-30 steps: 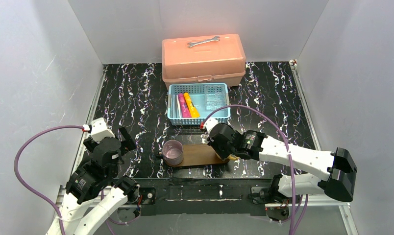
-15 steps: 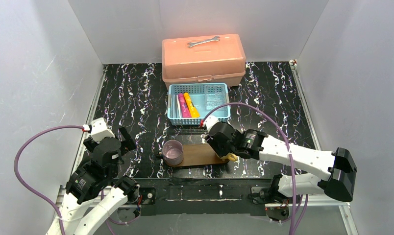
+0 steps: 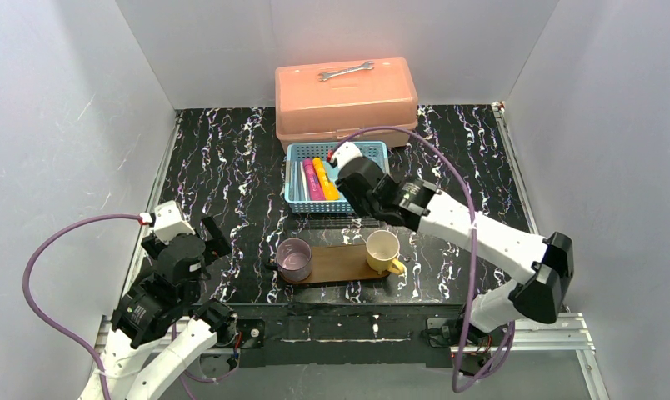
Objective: Prepare toiletry sets of a toothbrush and toothpaste on the tray
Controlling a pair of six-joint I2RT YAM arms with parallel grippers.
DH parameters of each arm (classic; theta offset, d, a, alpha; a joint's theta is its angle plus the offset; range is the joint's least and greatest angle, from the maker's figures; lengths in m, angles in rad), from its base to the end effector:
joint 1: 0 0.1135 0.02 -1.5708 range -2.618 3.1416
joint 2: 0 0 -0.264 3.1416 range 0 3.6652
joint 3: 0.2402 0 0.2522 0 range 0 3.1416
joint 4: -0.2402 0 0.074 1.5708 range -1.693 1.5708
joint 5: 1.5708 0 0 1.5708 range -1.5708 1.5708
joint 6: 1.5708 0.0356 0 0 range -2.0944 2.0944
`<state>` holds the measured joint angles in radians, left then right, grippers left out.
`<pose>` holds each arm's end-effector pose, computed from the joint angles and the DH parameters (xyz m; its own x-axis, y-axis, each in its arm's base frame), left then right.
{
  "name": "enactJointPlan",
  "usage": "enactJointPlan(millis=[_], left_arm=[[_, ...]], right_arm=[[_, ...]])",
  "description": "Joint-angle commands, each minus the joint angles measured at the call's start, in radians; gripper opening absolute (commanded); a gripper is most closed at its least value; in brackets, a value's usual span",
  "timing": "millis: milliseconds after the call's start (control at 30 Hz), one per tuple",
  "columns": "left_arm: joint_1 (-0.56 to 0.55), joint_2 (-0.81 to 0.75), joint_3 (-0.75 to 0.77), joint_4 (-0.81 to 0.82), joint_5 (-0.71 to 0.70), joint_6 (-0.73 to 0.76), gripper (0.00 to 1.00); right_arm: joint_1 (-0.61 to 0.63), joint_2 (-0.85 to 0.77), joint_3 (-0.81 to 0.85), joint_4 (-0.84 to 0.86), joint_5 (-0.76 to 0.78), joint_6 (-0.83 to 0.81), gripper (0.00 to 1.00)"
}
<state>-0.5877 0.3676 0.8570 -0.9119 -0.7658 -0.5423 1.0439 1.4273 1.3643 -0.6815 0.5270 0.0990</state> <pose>0.0574 -0.0086 0.3356 -0.2270 -0.2958 -0.9279 -0.2844 0.9314 -0.2273 0.1701 0.2568 0.3483 -0.3945 -0.5083 -0.7655 -0.5247 0.8085 -0.2664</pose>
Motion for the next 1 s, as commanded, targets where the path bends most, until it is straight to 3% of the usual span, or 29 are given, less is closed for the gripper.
enactJointPlan(millis=[0, 467, 967], left_arm=[[-0.003, -0.01, -0.009, 0.007, -0.013, 0.002, 0.99], [-0.003, -0.007, -0.008, 0.008, -0.006, 0.002, 0.99], [-0.003, -0.01, -0.007, 0.01, 0.003, 0.004, 0.99]], right_arm=[[-0.112, 0.073, 0.134, 0.036, -0.037, -0.065, 0.42], [-0.307, 0.288, 0.262, 0.087, -0.114, -0.036, 0.43], [-0.423, 0.489, 0.402, 0.094, -0.157, -0.192, 0.45]])
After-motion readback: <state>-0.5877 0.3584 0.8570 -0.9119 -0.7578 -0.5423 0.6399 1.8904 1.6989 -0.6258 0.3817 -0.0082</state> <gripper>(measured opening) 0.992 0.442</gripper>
